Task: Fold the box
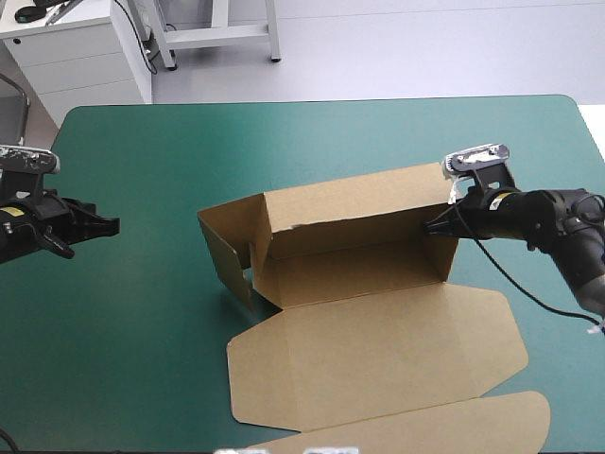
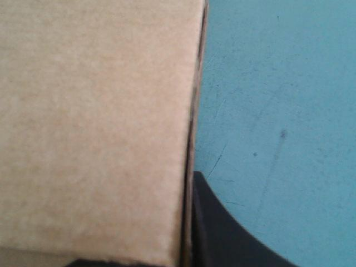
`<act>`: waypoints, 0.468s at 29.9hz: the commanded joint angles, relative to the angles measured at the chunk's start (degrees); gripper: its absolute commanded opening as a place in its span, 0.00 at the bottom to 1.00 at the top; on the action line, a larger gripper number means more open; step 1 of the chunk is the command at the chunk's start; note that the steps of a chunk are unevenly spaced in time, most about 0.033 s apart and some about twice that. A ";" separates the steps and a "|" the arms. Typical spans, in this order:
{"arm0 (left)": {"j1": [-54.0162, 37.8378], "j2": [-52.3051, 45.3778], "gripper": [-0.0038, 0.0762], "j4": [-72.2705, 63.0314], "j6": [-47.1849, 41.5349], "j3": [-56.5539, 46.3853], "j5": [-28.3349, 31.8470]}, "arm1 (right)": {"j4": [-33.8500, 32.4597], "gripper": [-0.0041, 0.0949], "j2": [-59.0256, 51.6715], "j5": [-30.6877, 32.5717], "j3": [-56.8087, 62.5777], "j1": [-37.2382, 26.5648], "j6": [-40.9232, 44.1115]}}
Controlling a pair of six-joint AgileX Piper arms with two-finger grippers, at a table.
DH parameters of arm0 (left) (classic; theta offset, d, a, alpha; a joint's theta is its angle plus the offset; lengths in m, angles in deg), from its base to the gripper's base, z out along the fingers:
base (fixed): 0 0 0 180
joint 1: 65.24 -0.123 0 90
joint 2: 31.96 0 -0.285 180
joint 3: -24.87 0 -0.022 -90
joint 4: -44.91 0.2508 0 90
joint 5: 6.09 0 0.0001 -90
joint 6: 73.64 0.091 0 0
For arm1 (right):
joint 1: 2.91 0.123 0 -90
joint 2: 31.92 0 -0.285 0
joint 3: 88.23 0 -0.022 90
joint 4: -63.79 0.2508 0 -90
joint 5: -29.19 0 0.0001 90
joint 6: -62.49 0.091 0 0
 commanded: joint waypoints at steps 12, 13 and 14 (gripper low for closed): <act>0.02 -1.20 0.04 -1.97 -0.47 1.47 3.57 | -1.65 0.04 5.03 25.56 -11.03 -0.58 1.80; 0.02 -1.20 0.04 -1.97 -0.47 1.47 3.34 | -1.16 0.04 6.09 25.56 -11.03 -0.58 1.80; 0.02 -1.20 0.04 -1.97 -0.47 1.47 3.33 | -0.86 0.04 6.95 25.56 -11.13 -0.58 1.68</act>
